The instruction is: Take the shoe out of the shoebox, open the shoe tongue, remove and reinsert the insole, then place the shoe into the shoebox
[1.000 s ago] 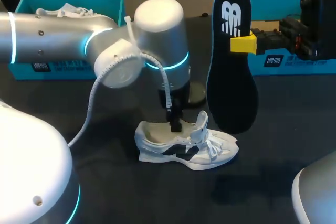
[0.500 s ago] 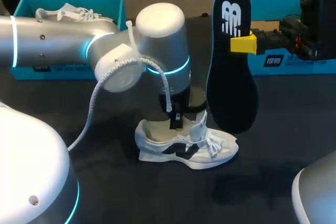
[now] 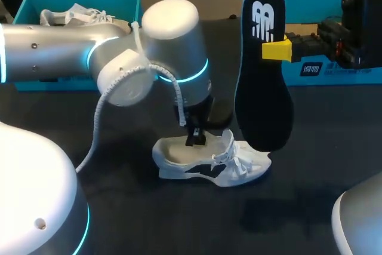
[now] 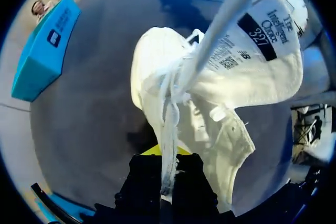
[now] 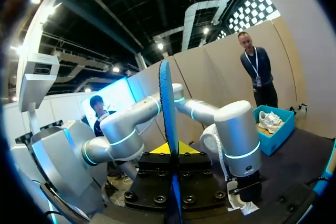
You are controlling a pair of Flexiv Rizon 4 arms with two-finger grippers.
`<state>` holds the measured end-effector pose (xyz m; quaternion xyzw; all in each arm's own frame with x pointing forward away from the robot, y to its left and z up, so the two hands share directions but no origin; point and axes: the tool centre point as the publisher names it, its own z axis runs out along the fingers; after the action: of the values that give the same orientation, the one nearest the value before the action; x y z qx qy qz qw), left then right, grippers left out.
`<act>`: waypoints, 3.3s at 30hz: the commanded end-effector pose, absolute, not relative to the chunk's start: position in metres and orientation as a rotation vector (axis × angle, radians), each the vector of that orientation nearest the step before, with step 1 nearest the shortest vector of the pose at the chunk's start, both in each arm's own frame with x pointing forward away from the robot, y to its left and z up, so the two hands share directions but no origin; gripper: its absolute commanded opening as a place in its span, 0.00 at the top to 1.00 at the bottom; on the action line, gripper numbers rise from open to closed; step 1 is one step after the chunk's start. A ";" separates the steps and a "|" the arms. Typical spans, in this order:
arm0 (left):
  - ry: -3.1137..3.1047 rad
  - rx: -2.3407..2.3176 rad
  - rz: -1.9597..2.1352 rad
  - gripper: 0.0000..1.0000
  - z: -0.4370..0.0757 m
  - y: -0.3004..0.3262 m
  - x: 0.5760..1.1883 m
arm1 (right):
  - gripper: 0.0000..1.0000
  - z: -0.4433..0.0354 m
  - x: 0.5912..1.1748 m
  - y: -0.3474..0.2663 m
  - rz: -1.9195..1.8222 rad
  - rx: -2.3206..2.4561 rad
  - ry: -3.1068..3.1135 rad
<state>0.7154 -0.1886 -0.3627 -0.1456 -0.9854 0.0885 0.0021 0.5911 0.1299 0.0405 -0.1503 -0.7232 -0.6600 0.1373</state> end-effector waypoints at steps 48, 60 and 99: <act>-2.528 -2.122 0.213 1.00 -0.292 -0.147 0.675 | 1.00 0.042 0.596 0.133 -1.901 -0.431 -2.094; -2.325 -2.287 0.190 1.00 -0.307 -0.168 0.664 | 1.00 0.042 0.596 0.133 -1.901 -0.431 -2.094; -2.133 -2.406 0.165 1.00 -0.367 -0.197 0.682 | 1.00 0.042 0.596 0.133 -1.901 -0.431 -2.094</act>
<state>0.6807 -0.1914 -0.3606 -0.7428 -0.6663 0.0523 -0.0406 0.5908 0.1298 0.0402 -0.1505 -0.7229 -0.6603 0.1372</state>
